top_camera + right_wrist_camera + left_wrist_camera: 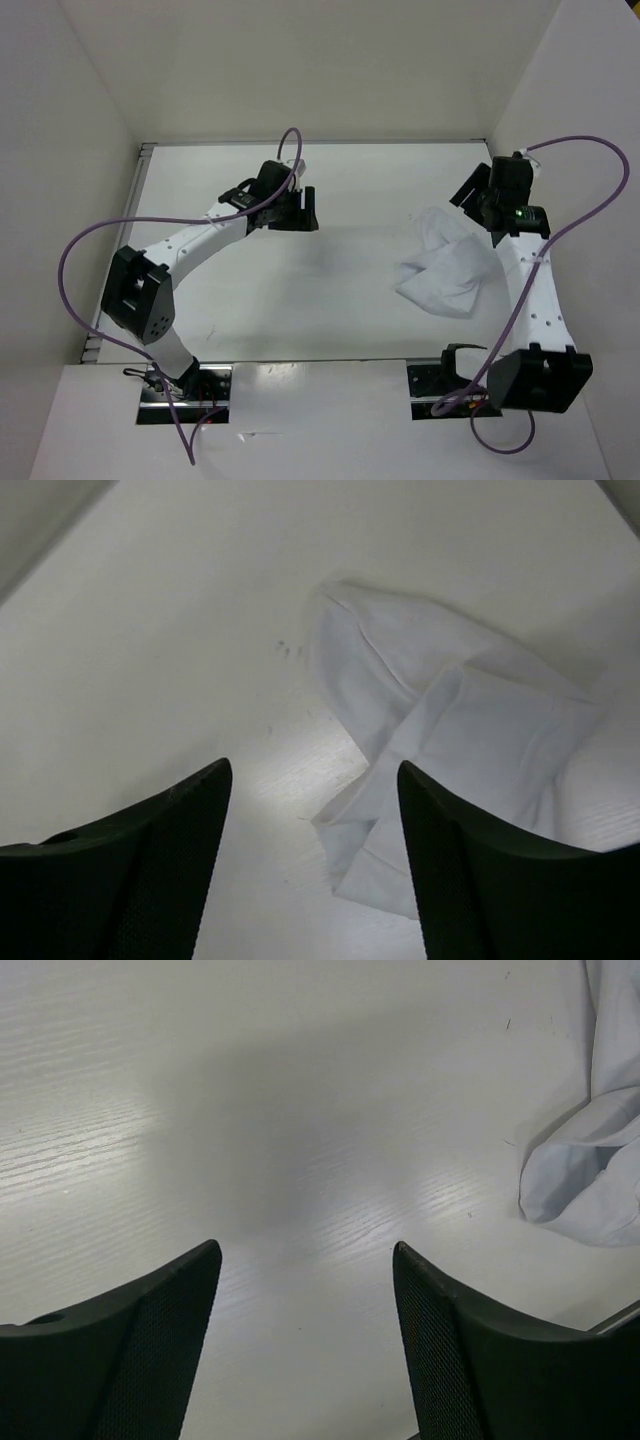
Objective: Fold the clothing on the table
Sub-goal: Grab the skirt from the pile, then move the skirt to the center of the board, then flatten the skirt out
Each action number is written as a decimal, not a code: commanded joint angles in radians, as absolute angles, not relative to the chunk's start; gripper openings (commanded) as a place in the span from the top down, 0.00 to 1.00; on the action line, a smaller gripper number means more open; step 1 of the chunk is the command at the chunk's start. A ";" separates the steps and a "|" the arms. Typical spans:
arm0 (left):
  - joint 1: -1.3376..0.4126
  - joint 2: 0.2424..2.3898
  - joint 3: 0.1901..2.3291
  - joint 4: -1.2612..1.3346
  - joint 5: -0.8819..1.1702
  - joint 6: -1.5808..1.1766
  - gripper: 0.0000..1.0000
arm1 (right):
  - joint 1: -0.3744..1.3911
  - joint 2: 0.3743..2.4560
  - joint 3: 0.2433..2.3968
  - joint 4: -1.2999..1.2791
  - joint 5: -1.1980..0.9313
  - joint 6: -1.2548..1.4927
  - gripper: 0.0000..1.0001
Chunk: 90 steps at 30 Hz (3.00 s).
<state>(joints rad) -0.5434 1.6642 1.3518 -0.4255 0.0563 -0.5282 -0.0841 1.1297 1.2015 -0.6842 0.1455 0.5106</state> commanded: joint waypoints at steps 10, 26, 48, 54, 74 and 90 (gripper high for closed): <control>-0.520 1.563 1.270 -0.368 0.040 -0.500 0.17 | -0.069 1.600 1.279 -0.724 0.133 0.506 0.45; -0.492 1.545 1.241 -0.377 0.058 -0.480 0.17 | 0.032 1.865 1.417 -0.764 0.523 0.493 0.45; -0.454 1.526 1.223 -0.377 0.067 -0.480 0.17 | 0.256 1.717 1.607 -0.851 0.482 0.424 1.00; -0.443 1.526 1.223 -0.377 0.067 -0.491 0.17 | 0.333 1.649 1.861 -0.934 0.272 0.423 1.00; -0.382 1.465 1.149 -0.348 0.150 -0.502 0.17 | 0.067 1.462 1.313 -0.776 -0.111 0.606 0.73; -0.382 1.672 1.275 -0.218 0.218 -0.521 0.16 | 0.176 1.422 1.140 -0.813 0.080 0.609 0.59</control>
